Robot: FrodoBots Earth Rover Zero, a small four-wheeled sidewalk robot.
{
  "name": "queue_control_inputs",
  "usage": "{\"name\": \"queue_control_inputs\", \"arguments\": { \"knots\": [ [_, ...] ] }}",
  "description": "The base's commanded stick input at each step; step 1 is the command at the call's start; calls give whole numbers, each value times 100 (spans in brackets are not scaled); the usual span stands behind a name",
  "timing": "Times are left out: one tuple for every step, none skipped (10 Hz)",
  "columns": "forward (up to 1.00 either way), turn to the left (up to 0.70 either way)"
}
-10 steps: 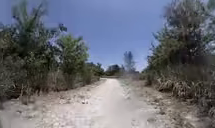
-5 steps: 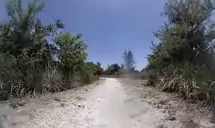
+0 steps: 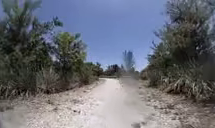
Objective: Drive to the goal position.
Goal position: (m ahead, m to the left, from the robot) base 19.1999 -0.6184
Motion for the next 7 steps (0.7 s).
{"name": "queue_control_inputs", "arguments": {
  "knots": [
    [45, -16],
    [45, -19],
    [45, -22],
    [45, -25],
    [45, -20],
    [45, -7],
    [45, 0]
  ]
}}
